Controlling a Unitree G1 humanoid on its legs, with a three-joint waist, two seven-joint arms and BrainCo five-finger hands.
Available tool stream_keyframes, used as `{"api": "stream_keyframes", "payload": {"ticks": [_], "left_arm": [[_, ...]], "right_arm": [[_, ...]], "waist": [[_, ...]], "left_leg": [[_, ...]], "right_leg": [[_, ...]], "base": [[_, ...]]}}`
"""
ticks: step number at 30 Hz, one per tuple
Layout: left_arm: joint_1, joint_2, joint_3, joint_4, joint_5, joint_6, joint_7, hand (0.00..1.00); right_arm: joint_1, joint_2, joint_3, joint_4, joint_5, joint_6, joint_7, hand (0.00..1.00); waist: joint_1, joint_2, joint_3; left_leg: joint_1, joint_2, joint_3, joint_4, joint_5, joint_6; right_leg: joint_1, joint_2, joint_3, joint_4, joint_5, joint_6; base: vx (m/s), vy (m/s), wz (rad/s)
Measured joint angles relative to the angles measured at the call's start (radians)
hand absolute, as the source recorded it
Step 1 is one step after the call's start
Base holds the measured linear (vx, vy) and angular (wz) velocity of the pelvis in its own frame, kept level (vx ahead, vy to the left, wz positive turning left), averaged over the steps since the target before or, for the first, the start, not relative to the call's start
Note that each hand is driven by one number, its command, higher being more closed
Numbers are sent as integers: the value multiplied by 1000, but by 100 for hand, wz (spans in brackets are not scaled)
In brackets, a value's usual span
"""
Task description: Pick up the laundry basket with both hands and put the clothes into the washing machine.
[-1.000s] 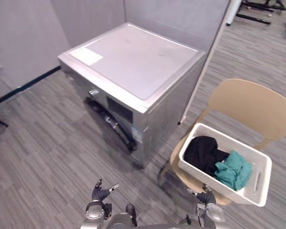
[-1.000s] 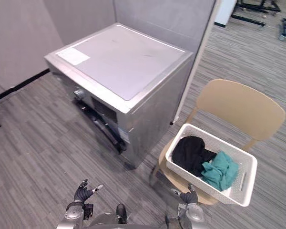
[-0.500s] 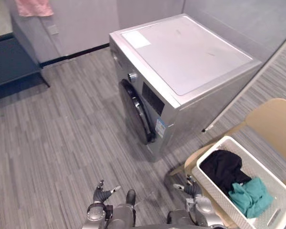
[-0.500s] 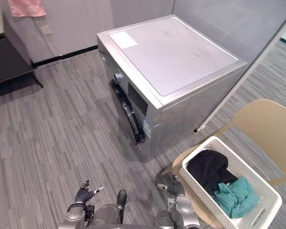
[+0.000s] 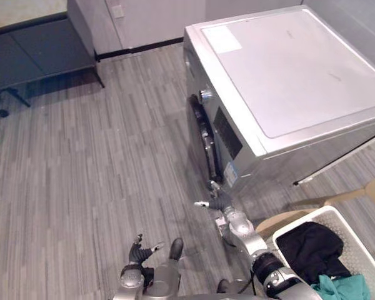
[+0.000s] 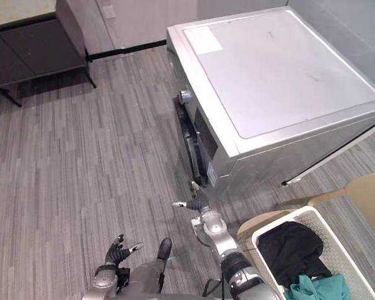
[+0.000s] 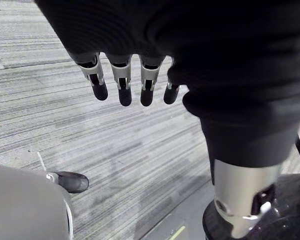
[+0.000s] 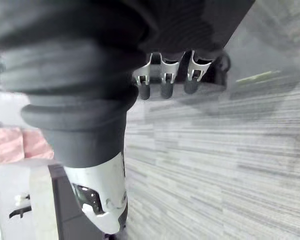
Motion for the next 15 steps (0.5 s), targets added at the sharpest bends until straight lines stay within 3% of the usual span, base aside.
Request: {"api": "stream_keyframes", "payload": {"ticks": [3, 7, 10, 15], "left_arm": [[-17, -1, 0, 0, -1, -3, 0, 0], [-43, 0, 5, -14, -2, -5, 5, 0], [-59, 10, 8, -21, -5, -5, 10, 0], [-60, 13, 19, -21, -24, -5, 41, 0]], "right_arm": [[-74, -4, -18, 0, 1, -9, -12, 0], [-177, -36, -117, 0, -2, -14, -96, 0], [-243, -69, -222, 0, -4, -14, -163, 0], [-287, -142, -305, -71, -32, -12, -270, 0]], "waist": [[10, 24, 26], [24, 58, 79], [49, 65, 109], [49, 61, 123]], "left_leg": [[-38, 3, -12, -25, 32, -2], [-108, 2, -52, -21, 48, -2], [-141, -4, -57, -21, 54, -7], [-205, -21, -55, -15, 74, 0]], "right_leg": [[-43, 4, -9, 4, 0, 0], [-121, -1, -26, 65, -18, 8], [-182, -19, -26, 140, -47, 15], [-276, -49, -41, 233, -86, 16]], "base": [[-117, 27, 16], [-170, 43, 26], [-137, 40, 13], [-66, -6, 13]]}}
